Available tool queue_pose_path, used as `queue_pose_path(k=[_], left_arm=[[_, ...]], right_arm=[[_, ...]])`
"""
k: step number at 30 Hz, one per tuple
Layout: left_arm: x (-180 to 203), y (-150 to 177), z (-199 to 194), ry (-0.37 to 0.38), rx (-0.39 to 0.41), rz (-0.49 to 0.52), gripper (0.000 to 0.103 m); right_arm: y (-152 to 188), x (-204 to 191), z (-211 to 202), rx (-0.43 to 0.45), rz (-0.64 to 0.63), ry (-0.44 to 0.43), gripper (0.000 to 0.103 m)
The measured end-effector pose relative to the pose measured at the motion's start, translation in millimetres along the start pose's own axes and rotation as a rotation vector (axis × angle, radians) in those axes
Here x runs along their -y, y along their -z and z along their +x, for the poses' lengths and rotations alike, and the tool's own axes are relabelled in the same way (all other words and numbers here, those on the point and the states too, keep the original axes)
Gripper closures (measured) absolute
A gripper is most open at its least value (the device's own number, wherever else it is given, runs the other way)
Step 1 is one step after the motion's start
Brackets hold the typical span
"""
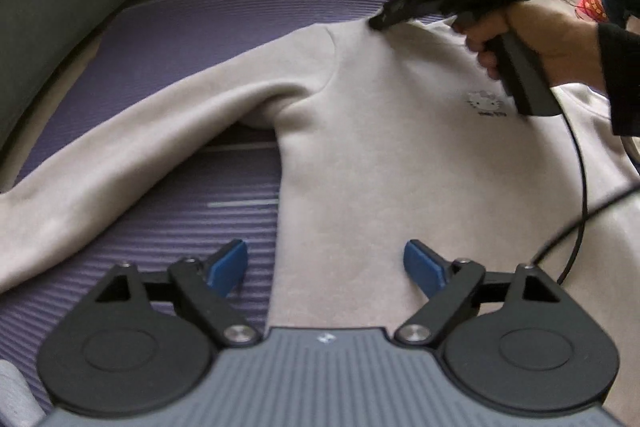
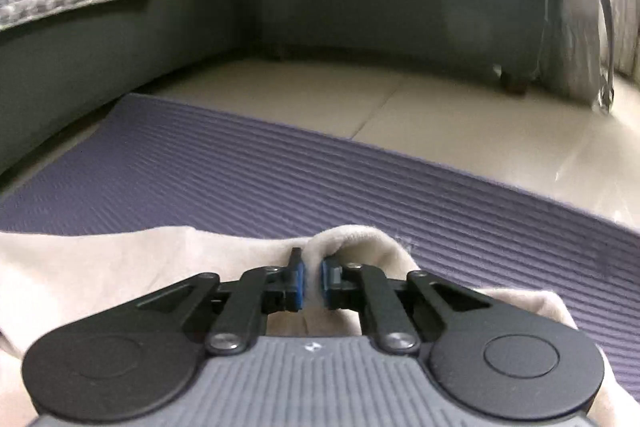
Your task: Fold clothes
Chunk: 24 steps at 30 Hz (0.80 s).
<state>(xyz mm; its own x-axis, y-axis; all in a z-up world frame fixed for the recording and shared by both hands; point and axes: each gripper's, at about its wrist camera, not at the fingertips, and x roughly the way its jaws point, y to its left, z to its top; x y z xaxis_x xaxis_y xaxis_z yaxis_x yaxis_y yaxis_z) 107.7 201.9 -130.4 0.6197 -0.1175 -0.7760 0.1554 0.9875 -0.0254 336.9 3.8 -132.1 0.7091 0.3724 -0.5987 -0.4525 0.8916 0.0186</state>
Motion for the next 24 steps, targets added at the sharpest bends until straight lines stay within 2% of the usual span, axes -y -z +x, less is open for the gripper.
queue_pose_path(k=[1, 3, 5, 8, 10, 14, 18, 24], left_arm=[[0.2, 1.6, -1.3, 0.001, 0.004, 0.002, 0.013], [0.7, 3.7, -3.4, 0.0, 0.006, -0.001, 0.011], [2.7, 7.3, -5.7, -0.004, 0.008, -0.005, 0.007], [5.7, 9.8, -6.9, -0.022, 0.003, -0.024, 0.002], [6.0, 7.2, -8.6, -0.036, -0.026, -0.055, 0.002], [5.4, 3.9, -12.4, -0.074, -0.088, -0.125, 0.002], [16.4, 5.5, -25.2, -0.105, -0.152, -0.167, 0.001], [50.6, 1.0, -71.6, -0.1, -0.161, -0.184, 0.001]], right_arm=[[-0.8, -2.2, -2.1, -0.005, -0.006, 0.005, 0.083], [-1.1, -3.7, -13.3, -0.005, -0.012, 0.022, 0.062], [0.8, -3.0, -29.4, 0.013, -0.021, 0.043, 0.053], [7.5, -3.8, -62.5, 0.002, -0.02, 0.068, 0.051], [14.9, -5.8, -93.5, -0.021, -0.014, 0.075, 0.045], [41.6, -14.2, -168.8, -0.055, 0.028, 0.073, 0.025], [70.5, -22.5, -243.5, -0.105, 0.097, 0.103, 0.021], [108.5, -32.5, -333.9, -0.138, 0.215, 0.243, 0.018]])
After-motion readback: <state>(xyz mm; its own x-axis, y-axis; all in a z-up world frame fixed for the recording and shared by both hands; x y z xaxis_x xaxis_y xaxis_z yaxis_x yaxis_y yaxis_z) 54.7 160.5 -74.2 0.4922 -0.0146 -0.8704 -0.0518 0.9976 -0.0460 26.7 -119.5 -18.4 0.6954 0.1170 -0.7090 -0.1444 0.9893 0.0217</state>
